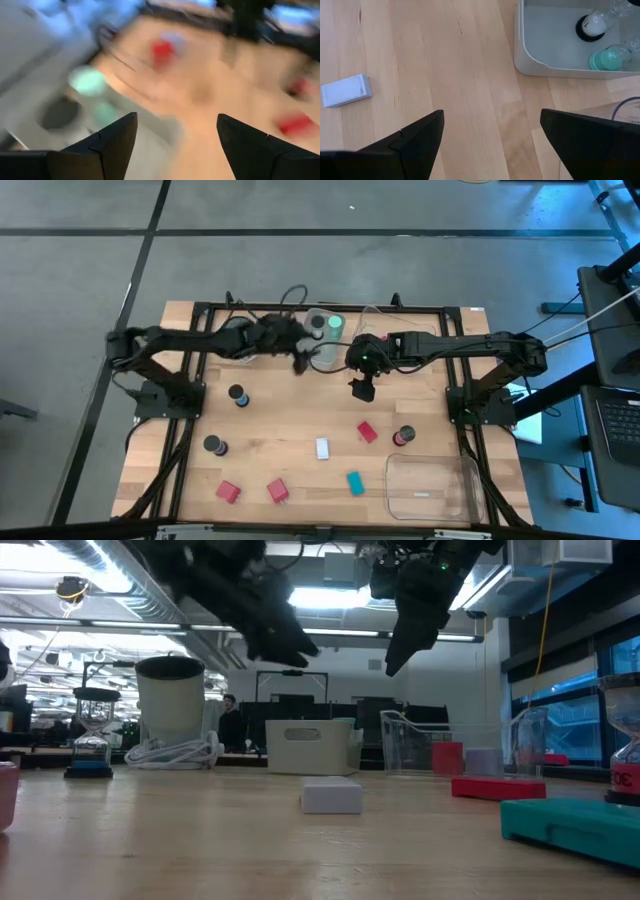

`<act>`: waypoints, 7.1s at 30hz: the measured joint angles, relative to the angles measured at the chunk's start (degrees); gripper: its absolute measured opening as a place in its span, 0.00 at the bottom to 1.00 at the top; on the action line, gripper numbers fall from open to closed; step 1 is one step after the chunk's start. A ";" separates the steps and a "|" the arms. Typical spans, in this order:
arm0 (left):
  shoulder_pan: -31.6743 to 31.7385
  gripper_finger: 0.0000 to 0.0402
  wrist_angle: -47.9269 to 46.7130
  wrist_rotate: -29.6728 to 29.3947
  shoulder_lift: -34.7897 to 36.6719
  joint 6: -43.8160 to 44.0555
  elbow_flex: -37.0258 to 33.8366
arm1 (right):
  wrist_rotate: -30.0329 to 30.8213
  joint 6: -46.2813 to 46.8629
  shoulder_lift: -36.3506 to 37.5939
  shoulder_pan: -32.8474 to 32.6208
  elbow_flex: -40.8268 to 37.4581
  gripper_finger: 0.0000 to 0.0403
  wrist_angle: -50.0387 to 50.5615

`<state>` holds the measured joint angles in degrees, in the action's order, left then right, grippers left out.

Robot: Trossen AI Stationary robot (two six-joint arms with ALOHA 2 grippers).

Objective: Pick & Place Office items
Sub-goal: Put the top blue hourglass into the gray bin

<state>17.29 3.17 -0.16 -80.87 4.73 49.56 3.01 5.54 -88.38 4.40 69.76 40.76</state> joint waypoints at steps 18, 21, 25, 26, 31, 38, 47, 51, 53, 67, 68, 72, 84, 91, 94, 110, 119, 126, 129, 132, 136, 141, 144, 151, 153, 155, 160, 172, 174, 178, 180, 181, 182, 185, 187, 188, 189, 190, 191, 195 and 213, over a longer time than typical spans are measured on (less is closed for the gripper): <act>-17.72 0.68 -62.43 -3.60 20.48 20.36 0.00 | 1.07 0.02 0.00 0.00 0.00 0.83 -1.33; -20.48 0.68 -66.04 -3.72 20.63 22.39 0.00 | 1.07 0.02 0.00 -0.01 0.00 0.83 -1.34; -23.79 0.68 -66.45 -4.81 20.60 20.95 0.00 | 1.07 0.04 0.00 -0.01 -0.02 0.83 -1.34; -24.44 0.68 -66.45 -5.57 20.60 20.01 0.00 | 1.07 0.04 0.00 0.00 -0.01 0.83 -1.34; -26.16 0.68 -68.02 -10.11 20.60 16.73 0.00 | 1.07 0.02 0.00 -0.01 0.00 0.83 -1.36; -25.89 0.68 -68.68 -10.42 20.58 15.04 -3.28 | 1.07 0.00 0.00 -0.01 0.00 0.83 -1.41; -25.76 0.68 -68.58 -13.18 20.56 13.00 -4.20 | 1.07 0.07 0.00 0.00 -0.02 0.83 -2.63; -25.76 0.68 -68.56 -14.08 20.56 12.92 -4.20 | 1.05 0.72 0.00 -0.01 0.00 0.83 -2.65; -25.76 0.68 -68.54 -13.93 20.56 12.94 -4.20 | 1.05 1.07 0.00 0.00 0.00 0.83 -2.64; -22.87 0.68 -67.40 -13.32 20.34 13.00 -4.20 | 1.05 1.05 0.00 0.01 0.00 0.83 -2.63; -22.60 0.68 -67.40 -13.00 20.20 13.03 -4.20 | 1.05 1.05 0.00 0.01 0.00 0.83 -2.63; -21.93 0.68 -67.38 -11.90 19.97 13.04 -4.20 | 1.05 1.05 0.00 0.00 -0.01 0.83 -2.62; -21.94 0.68 -63.19 -11.53 19.99 12.62 -6.75 | 1.05 1.03 0.00 0.01 -0.01 0.83 -2.61; -21.96 0.68 -63.15 -12.05 19.86 12.48 -9.14 | 0.61 1.01 0.00 -0.01 -0.02 0.83 -2.61; -21.96 0.68 -63.14 -10.69 19.86 12.45 -9.14 | 0.61 1.03 0.00 0.00 -0.01 0.83 -2.61; -21.96 0.52 -63.08 -12.22 19.86 12.71 -9.14 | 0.61 1.28 0.00 0.01 0.00 0.83 -2.63; -21.96 0.53 -59.84 -15.41 19.86 13.57 -7.23 | 0.61 1.29 0.00 0.01 0.00 0.83 -2.65; -21.96 0.53 -55.26 -23.23 19.86 15.06 0.35 | 0.61 1.28 0.00 0.01 -0.01 0.83 -2.63; -21.89 0.53 -49.05 -28.26 19.86 15.32 2.48 | 0.61 1.28 0.00 0.00 -0.01 0.83 -2.63; -20.66 0.53 -40.59 -32.54 19.88 16.53 3.14 | 0.61 1.28 0.00 -0.01 0.00 0.83 -2.61; -16.78 0.53 -32.16 -32.39 18.78 11.48 3.15 | 0.59 1.27 0.00 -0.01 -0.01 0.83 -2.59; -9.86 0.53 -25.24 -27.48 13.33 6.33 3.15 | 0.57 1.27 0.00 0.00 -0.02 0.83 -1.95; -5.75 0.53 -20.65 -23.12 8.59 4.33 3.13 | 0.54 1.27 0.00 0.01 -0.02 0.83 -1.87; 1.36 0.53 -20.65 -14.83 -2.20 2.30 9.47 | 0.42 1.26 0.00 -0.01 -0.02 0.83 -1.53; 2.45 0.53 -22.68 -13.11 -5.27 1.64 12.56 | 0.42 1.25 0.00 0.00 -0.02 0.83 -1.52; 3.22 0.53 -26.15 -12.45 -8.41 1.41 15.60 | 0.44 1.25 0.00 0.00 -0.02 0.83 -1.47; 3.92 0.53 -34.34 -12.33 -15.62 -0.14 21.53 | 0.44 1.07 0.00 -0.01 -0.02 0.83 -1.29; 3.94 0.53 -35.41 -16.72 -21.56 -5.51 25.51 | 0.63 -0.30 0.00 0.00 -0.02 0.83 -1.28; 4.04 0.53 -35.71 -17.42 -21.56 -5.56 25.51 | 0.63 -0.48 0.00 0.01 -0.02 0.83 -1.28; 4.90 0.53 -37.14 -17.27 -21.56 -5.57 25.51 | 0.63 -0.50 0.00 -0.01 -0.02 0.83 -1.28; 5.22 0.53 -37.47 -15.61 -21.65 -5.57 25.51 | 0.63 -0.50 0.00 -0.01 -0.02 0.83 -1.28; 5.40 0.53 -37.34 -15.17 -21.70 -5.57 25.51 | 0.63 -0.52 0.00 -0.01 -0.02 0.83 -1.28; 5.51 0.53 -37.34 -14.81 -21.71 -5.57 25.51 | 0.63 -0.57 0.00 0.00 -0.02 0.83 -1.28; 5.67 0.53 -37.40 -14.31 -21.71 -5.97 25.51 | 0.63 -0.63 0.00 0.00 -0.02 0.83 -1.28; 5.73 0.53 -37.69 -12.45 -21.73 -6.01 25.51 | 0.63 -0.63 0.00 0.01 -0.02 0.83 -1.28; 5.73 0.53 -37.72 -11.62 -21.73 -6.09 25.51 | 0.63 -0.63 0.00 -0.01 -0.02 0.83 -1.28; 5.73 0.53 -37.70 -11.18 -21.73 -6.31 25.51 | 0.63 -0.63 0.00 0.01 -0.02 0.83 -1.28; 5.73 0.53 -37.70 -10.87 -21.73 -6.57 25.51 | 0.63 -0.63 0.00 0.00 -0.02 0.83 -1.28; 5.73 0.53 -37.71 -10.80 -21.73 -6.77 25.51 | 0.63 -0.63 0.00 0.01 -0.02 0.83 -1.28; 5.70 0.53 -37.70 -10.81 -21.73 -7.04 25.51 | 0.63 -0.63 0.00 -0.01 -0.02 0.83 -1.28; 5.69 0.58 -37.70 -13.37 -21.76 -9.07 25.51 | 0.63 -0.61 0.00 0.00 -0.02 0.83 -0.82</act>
<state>22.98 -34.52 -13.54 -102.63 -4.34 75.07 3.64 4.93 -88.38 4.39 69.73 39.94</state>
